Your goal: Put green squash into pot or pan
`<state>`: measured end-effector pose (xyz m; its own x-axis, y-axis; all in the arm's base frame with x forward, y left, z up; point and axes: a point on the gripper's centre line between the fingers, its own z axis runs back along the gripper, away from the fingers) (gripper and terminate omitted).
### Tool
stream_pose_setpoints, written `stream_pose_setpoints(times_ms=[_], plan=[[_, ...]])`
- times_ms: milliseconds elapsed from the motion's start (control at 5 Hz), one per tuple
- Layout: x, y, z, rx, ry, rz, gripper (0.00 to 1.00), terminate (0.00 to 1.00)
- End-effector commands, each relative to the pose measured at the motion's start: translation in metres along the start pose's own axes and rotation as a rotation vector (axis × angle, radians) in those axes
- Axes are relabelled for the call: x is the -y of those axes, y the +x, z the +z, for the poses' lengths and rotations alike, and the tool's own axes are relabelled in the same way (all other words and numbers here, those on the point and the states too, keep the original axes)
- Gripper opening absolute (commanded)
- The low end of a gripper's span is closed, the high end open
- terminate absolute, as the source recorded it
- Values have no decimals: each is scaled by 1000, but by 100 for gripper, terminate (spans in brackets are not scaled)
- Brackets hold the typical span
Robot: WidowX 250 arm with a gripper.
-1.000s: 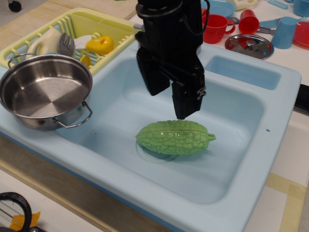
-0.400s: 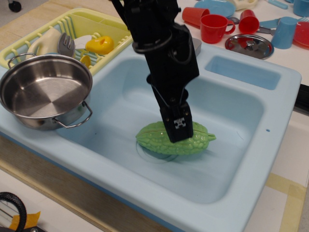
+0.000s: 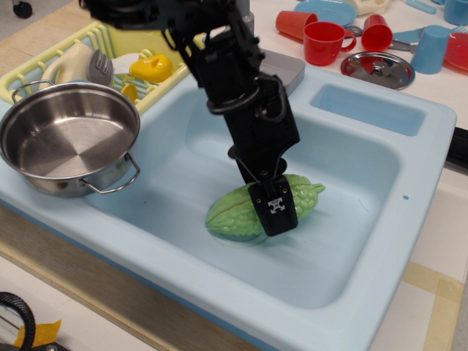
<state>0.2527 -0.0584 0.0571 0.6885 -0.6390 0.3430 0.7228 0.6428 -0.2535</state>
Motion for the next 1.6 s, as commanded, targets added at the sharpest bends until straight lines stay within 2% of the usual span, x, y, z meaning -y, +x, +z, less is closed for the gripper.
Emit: stream_pose_setpoints(times_ms=[0, 200, 600, 800, 1000, 1200, 1400], plan=[[0, 9, 6, -7, 22, 6, 0, 0], [7, 22, 34, -43, 87, -1, 0, 0], [19, 27, 118, -74, 257, 35, 0, 0], [22, 1, 146, -62, 318, 139, 0, 0], [18, -27, 158, -37, 343, 204, 0, 0], [8, -53, 166, -13, 358, 245, 0, 0], [-5, -73, 167, -2, 341, 273, 0, 0]])
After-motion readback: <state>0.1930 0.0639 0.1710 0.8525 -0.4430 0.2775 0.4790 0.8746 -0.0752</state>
